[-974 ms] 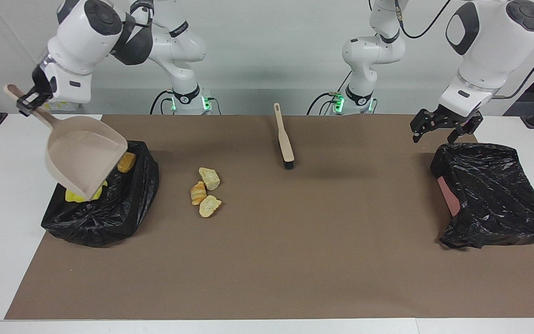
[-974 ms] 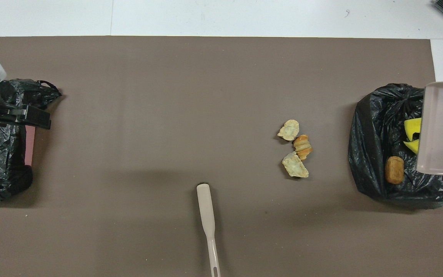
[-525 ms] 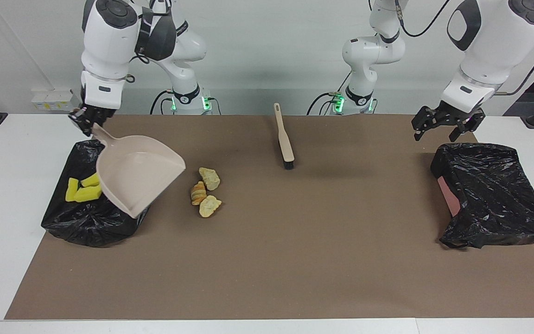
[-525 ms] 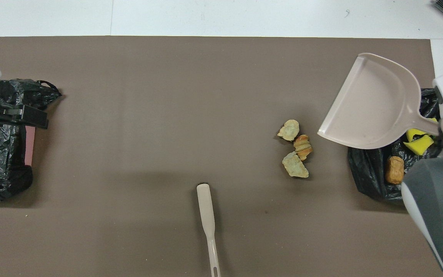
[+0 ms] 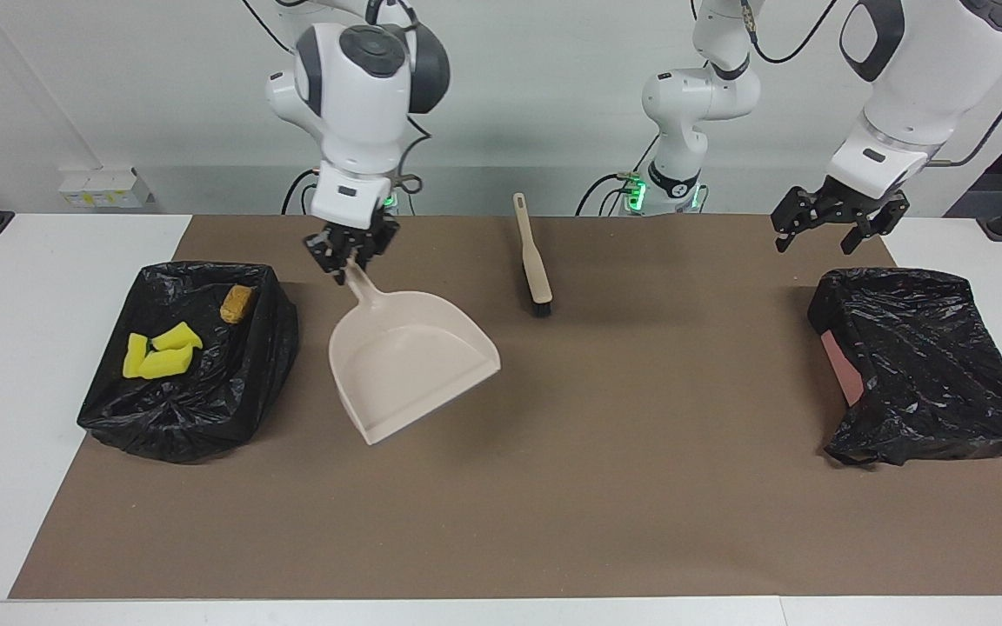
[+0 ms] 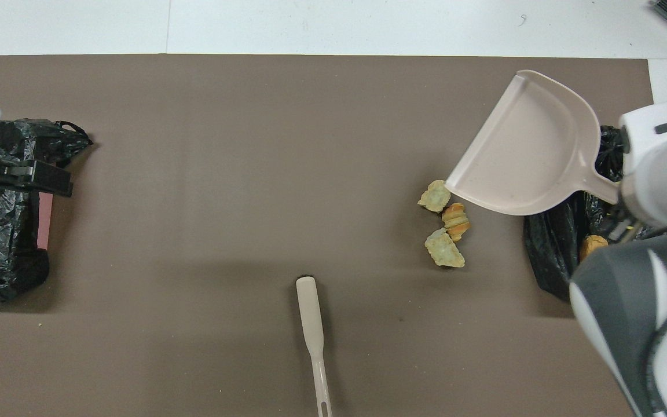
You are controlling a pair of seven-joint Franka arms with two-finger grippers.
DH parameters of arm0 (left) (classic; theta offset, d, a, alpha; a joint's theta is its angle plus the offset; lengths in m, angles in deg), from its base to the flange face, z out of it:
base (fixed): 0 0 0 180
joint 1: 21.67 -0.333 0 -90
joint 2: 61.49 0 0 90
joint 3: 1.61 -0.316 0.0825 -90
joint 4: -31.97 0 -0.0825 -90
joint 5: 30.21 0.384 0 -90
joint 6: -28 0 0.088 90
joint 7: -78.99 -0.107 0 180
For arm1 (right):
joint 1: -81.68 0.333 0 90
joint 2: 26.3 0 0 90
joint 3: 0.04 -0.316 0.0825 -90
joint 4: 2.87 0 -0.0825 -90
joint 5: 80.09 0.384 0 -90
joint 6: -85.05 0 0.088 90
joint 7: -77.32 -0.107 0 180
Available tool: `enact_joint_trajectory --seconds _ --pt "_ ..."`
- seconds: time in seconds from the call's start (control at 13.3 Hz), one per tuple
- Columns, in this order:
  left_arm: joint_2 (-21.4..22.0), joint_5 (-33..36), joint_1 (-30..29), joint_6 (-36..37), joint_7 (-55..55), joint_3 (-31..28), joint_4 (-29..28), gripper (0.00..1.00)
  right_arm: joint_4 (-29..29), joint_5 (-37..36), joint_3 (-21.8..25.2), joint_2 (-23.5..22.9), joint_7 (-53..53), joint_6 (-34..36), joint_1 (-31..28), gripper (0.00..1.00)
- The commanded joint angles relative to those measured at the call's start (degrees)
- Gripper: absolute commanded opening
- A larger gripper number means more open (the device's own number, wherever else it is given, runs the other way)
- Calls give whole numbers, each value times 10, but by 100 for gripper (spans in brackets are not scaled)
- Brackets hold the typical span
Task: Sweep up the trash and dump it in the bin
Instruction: 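Carry the empty dustpan back toward the bread pieces with the right gripper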
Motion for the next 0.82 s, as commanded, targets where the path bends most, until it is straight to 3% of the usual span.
enact_joint_trajectory --seconds 0.0,0.3,0.45,0.75 --pt "16 -7 -6 1 0 2 -17 100 85 56 0 -81 -182 22 39 0" --pt "16 -14 -6 2 1 2 -18 100 186 103 0 -170 -415 21 91 0" --pt "17 -14 -6 3 1 2 -18 100 212 142 0 -203 -448 17 97 0" --pt "17 -13 -5 29 0 2 -13 100 316 148 -1 -305 -528 22 123 0"
